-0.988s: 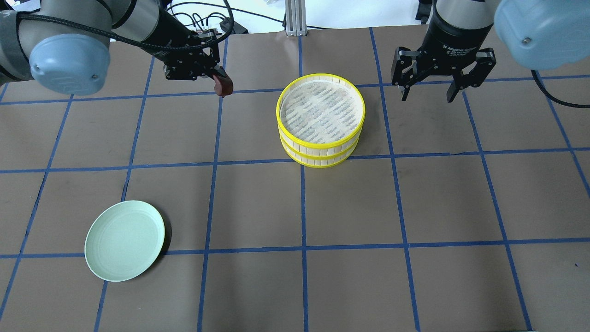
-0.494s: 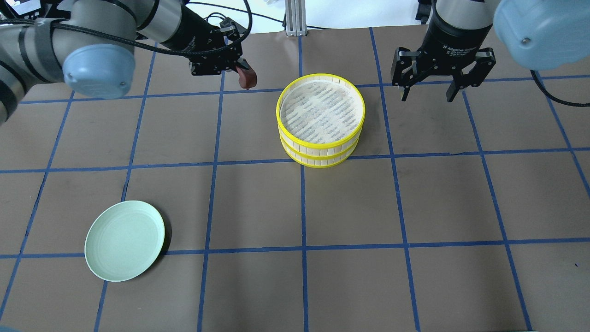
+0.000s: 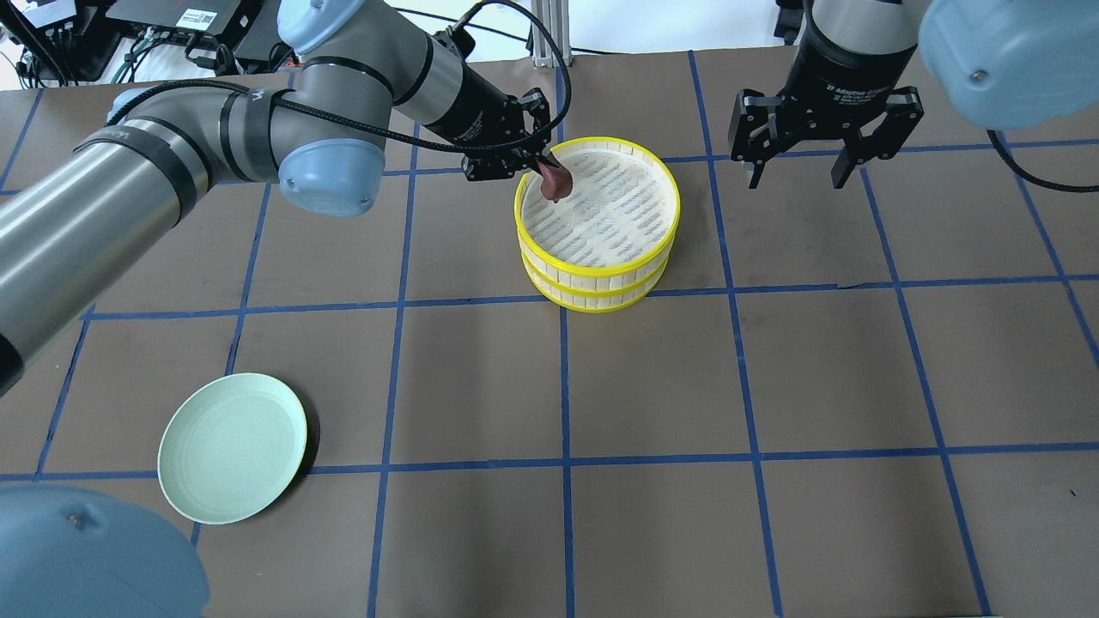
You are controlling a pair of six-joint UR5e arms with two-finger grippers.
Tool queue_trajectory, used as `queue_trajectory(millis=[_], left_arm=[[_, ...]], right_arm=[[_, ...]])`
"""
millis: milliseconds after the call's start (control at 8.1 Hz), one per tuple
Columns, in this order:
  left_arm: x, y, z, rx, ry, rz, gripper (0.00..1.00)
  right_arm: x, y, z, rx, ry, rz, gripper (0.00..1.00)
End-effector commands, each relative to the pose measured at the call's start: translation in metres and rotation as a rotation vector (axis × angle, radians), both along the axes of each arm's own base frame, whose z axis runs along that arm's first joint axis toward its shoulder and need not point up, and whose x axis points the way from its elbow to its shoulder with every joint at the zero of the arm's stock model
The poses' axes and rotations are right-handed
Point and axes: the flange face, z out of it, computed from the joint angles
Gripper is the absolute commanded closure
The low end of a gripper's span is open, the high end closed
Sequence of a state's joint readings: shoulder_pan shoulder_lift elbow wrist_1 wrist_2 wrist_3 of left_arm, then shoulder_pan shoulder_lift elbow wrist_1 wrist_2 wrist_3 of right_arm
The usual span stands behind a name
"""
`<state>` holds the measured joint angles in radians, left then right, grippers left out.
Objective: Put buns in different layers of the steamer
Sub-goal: 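Carry the brown bun with the left gripper over the top steamer tier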
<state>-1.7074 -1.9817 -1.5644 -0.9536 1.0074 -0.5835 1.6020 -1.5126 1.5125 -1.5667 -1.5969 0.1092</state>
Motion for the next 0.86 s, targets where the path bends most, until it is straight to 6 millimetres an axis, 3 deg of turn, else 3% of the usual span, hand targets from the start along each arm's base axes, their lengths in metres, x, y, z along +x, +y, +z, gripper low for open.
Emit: queue_trajectory(millis=[0, 123, 370, 494, 741], left_arm=[[-0.022, 0.004, -0.020, 0.048, 0.019, -0.014, 0.97], [-0.032, 0.008, -0.023, 0.075, 0.027, 0.001, 0.86], [-0.034, 0.005, -0.030, 0.085, 0.030, 0.000, 0.27], [-0.035, 0.004, -0.027, 0.082, 0.036, 0.002, 0.12], [-0.034, 0.003, -0.022, 0.073, 0.036, 0.004, 0.01]], right_arm=[[0.000, 0.000, 0.000, 0.001, 0.000, 0.000, 0.17], [-0.001, 0.000, 0.000, 0.001, 0.000, -0.002, 0.17], [-0.001, 0.000, 0.000, -0.001, 0.000, -0.002, 0.17], [-0.001, 0.000, 0.000, 0.001, 0.000, -0.002, 0.17], [-0.001, 0.000, 0.000, 0.001, 0.000, -0.002, 0.17]])
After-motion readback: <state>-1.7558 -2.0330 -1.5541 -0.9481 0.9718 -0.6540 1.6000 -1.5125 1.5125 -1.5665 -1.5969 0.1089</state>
